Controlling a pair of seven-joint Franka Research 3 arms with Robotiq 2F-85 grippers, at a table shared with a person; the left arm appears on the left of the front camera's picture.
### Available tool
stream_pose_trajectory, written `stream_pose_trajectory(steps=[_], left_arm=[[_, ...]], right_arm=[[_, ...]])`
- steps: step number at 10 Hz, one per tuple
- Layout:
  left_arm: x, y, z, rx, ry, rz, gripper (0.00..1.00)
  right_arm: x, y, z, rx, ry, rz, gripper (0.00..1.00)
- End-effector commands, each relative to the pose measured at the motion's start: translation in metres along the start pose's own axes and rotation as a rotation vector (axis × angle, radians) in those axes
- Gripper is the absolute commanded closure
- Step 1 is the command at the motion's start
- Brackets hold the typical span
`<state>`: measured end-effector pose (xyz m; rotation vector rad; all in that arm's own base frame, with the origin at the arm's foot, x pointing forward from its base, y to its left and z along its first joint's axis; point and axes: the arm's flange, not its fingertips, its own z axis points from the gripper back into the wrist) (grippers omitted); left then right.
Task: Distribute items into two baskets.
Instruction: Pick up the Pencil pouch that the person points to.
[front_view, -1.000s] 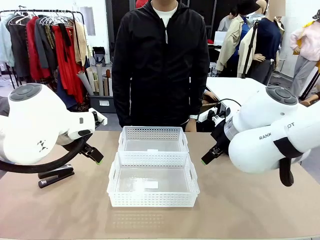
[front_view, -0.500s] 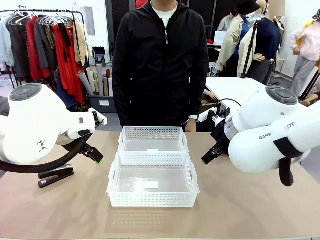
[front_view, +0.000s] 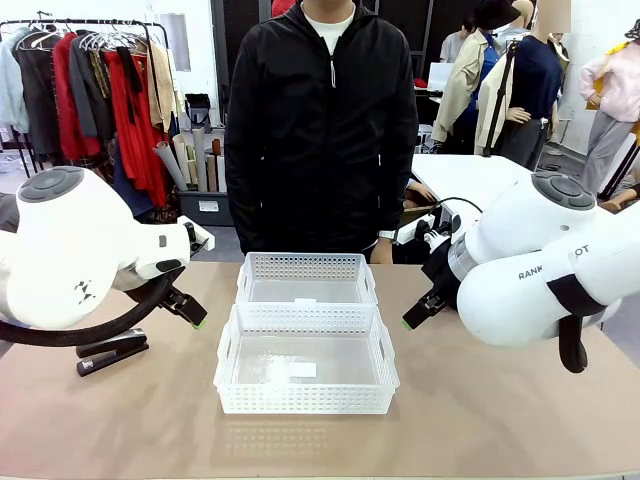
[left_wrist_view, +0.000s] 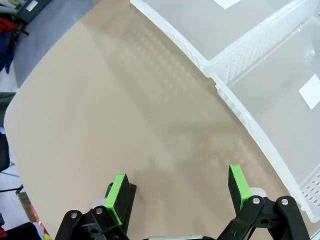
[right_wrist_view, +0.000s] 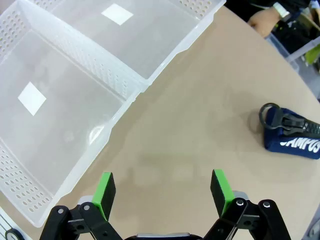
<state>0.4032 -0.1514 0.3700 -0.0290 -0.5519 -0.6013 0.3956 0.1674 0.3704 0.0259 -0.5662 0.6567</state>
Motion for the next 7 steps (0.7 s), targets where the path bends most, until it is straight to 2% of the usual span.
stream_pose_trajectory(steps=[1, 4, 7], left_arm=[[0.005, 0.01, 0.004, 0.018, 0.015, 0.016, 0.0], [0.02, 0.045, 0.027, -0.037, 0.037, 0.042, 0.0], [0.043, 0.093, 0.063, -0.15, 0.045, 0.079, 0.0]], right_arm=[[0.005, -0.012, 0.006, 0.02, -0.01, -0.004, 0.0], [0.019, -0.054, 0.025, 0.071, 0.001, -0.013, 0.0], [0.028, -0.105, 0.044, 0.171, 0.013, -0.058, 0.0]])
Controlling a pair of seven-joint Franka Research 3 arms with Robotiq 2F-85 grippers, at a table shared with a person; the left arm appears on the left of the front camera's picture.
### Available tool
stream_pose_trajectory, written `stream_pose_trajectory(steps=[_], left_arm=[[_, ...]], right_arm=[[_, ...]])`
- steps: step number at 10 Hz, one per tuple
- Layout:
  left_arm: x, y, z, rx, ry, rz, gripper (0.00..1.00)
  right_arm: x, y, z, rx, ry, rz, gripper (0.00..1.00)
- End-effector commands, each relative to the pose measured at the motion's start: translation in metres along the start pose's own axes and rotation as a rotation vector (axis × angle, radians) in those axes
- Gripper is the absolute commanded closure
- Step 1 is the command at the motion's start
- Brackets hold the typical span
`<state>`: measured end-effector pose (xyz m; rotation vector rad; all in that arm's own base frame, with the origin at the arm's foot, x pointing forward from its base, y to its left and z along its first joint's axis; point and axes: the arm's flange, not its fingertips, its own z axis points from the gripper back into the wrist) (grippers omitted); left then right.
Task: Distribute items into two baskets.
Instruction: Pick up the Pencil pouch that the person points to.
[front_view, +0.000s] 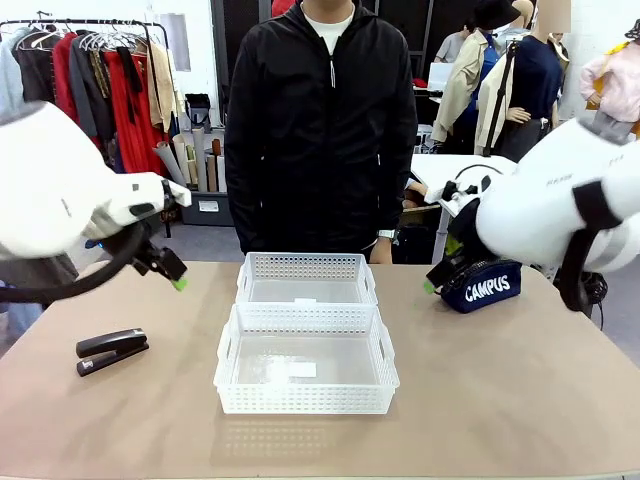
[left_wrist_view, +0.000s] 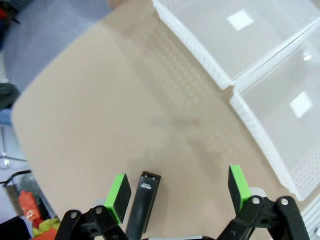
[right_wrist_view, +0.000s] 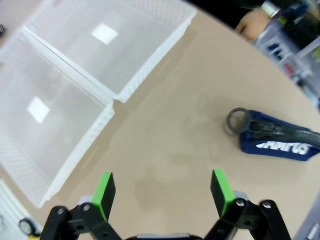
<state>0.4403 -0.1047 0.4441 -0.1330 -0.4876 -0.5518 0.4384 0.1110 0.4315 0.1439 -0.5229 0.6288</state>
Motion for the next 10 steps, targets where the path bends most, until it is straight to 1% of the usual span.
stream_pose_trajectory(steps=[1, 2, 3, 5, 6, 7, 8, 9, 10], left_arm=[[0.016, 0.046, 0.027, -0.109, 0.042, 0.022, 0.0], [0.021, 0.066, 0.042, -0.16, 0.062, 0.038, 0.0], [0.024, 0.083, 0.056, -0.205, 0.056, 0.056, 0.0], [0.02, 0.118, 0.082, -0.292, 0.063, 0.048, 0.0], [0.014, 0.135, 0.09, -0.317, 0.063, 0.055, 0.0], [0.008, 0.152, 0.1, -0.341, 0.036, 0.025, 0.0], [-0.001, 0.168, 0.114, -0.351, -0.049, -0.032, 0.0], [-0.014, 0.183, 0.128, -0.342, -0.132, -0.054, 0.0], [-0.024, 0.196, 0.141, -0.35, -0.195, -0.032, 0.0]], right_arm=[[0.006, -0.048, 0.014, 0.113, 0.016, -0.019, 0.0], [0.008, -0.07, 0.021, 0.188, 0.0, -0.047, 0.0], [0.008, -0.086, 0.03, 0.266, -0.011, -0.051, 0.0], [-0.003, -0.12, 0.046, 0.431, -0.055, -0.078, 0.0], [-0.011, -0.134, 0.054, 0.457, -0.077, -0.104, 0.0], [-0.021, -0.145, 0.064, 0.474, -0.098, -0.107, 0.0], [-0.032, -0.156, 0.077, 0.461, -0.129, -0.094, 0.0], [-0.046, -0.169, 0.092, 0.453, -0.157, -0.1, 0.0], [-0.059, -0.178, 0.105, 0.442, -0.183, -0.122, 0.0]])
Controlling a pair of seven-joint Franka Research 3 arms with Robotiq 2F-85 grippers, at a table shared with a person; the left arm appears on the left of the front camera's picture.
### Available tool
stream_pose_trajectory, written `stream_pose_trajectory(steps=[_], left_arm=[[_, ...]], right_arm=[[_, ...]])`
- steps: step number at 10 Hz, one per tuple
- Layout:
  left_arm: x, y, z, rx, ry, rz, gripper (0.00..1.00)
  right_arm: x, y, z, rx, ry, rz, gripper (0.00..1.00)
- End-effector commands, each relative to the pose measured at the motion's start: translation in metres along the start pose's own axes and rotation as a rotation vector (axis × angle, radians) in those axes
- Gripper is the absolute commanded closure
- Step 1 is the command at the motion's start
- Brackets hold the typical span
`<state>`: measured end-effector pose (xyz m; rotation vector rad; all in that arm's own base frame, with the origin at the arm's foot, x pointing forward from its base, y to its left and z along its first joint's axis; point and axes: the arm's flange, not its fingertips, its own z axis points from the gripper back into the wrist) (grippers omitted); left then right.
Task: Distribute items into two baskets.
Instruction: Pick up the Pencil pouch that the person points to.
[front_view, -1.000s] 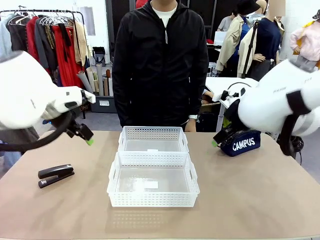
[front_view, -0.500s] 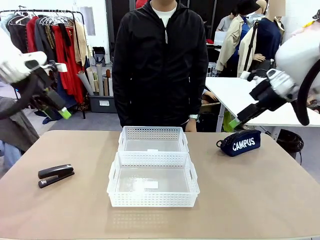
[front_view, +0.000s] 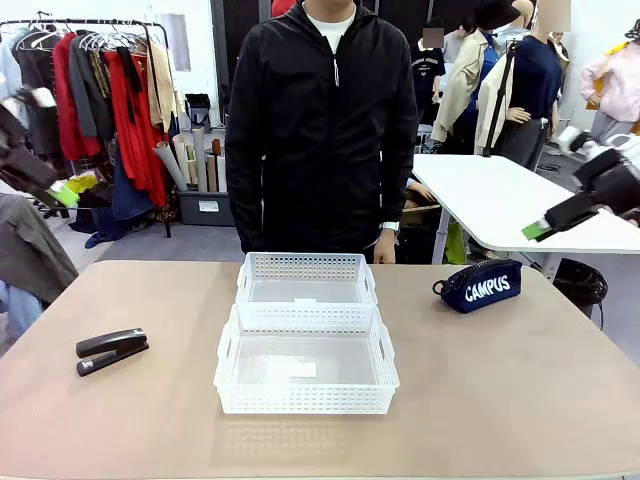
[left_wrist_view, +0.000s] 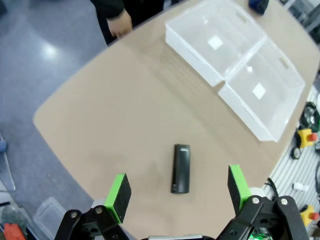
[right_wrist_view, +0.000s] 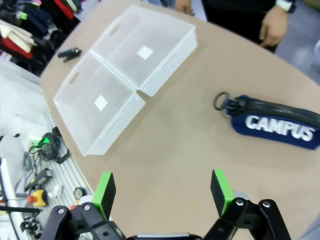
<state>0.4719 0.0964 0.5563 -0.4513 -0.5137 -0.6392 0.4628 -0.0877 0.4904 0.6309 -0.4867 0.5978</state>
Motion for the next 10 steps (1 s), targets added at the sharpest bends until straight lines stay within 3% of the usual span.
stream_pose_trajectory(steps=[1, 5, 10], left_arm=[[-0.016, 0.014, 0.022, -0.04, -0.125, 0.01, 0.0], [-0.061, 0.053, 0.048, -0.033, -0.224, 0.14, 0.0], [-0.105, 0.068, 0.07, -0.03, -0.33, 0.186, 0.0]], right_arm=[[-0.01, -0.003, 0.026, 0.01, -0.087, 0.019, 0.0], [-0.052, -0.01, 0.074, 0.029, -0.313, -0.002, 0.0], [-0.08, -0.005, 0.096, 0.02, -0.427, 0.011, 0.0]])
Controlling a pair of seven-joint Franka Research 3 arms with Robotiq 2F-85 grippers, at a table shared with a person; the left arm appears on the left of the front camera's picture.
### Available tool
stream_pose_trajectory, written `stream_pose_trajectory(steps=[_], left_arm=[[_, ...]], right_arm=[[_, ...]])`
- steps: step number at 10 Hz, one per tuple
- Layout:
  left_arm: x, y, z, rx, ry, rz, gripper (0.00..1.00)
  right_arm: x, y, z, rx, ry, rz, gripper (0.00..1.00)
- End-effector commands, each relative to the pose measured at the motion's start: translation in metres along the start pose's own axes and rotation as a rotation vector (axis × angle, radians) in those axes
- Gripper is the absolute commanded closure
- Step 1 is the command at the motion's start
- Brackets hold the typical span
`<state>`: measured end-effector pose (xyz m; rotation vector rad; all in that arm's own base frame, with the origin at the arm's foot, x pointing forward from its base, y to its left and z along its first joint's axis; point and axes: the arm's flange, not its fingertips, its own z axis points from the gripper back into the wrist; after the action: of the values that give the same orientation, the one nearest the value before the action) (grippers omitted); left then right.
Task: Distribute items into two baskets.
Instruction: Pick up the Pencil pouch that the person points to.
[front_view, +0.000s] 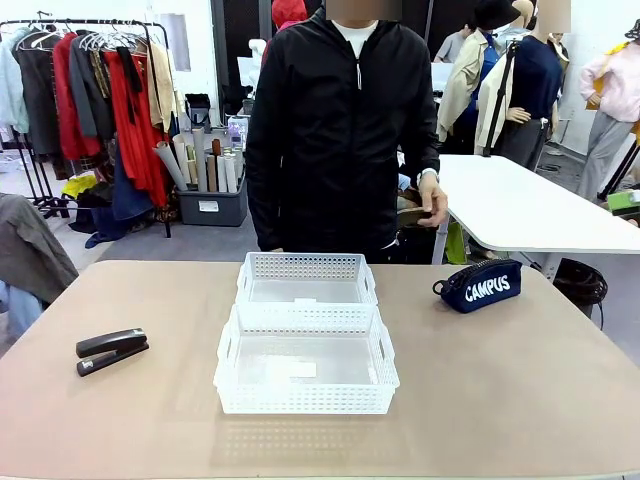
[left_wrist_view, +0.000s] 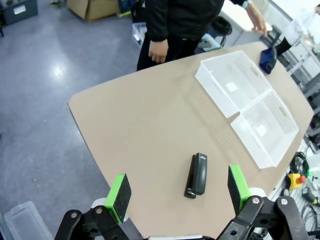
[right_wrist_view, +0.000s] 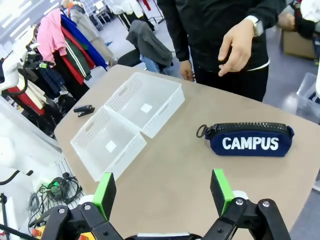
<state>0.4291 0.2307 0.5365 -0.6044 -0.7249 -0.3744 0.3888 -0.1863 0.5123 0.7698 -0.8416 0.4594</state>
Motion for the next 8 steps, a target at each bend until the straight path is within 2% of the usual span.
stream_pose_trajectory(steps=[1, 7, 8], left_arm=[[-0.0068, -0.003, 0.0031, -0.027, -0.035, -0.023, 0.0], [-0.006, -0.003, 0.0053, -0.047, -0.041, -0.037, 0.0], [-0.003, -0.0021, 0.0058, -0.014, -0.022, -0.005, 0.0]], right_arm=[[-0.0052, 0.0041, 0.0, 0.01, -0.033, 0.03, 0.0], [-0.0035, 0.0065, 0.0007, -0.022, -0.015, 0.049, 0.0], [-0.0009, 0.0023, 0.0043, -0.004, -0.005, 0.011, 0.0]])
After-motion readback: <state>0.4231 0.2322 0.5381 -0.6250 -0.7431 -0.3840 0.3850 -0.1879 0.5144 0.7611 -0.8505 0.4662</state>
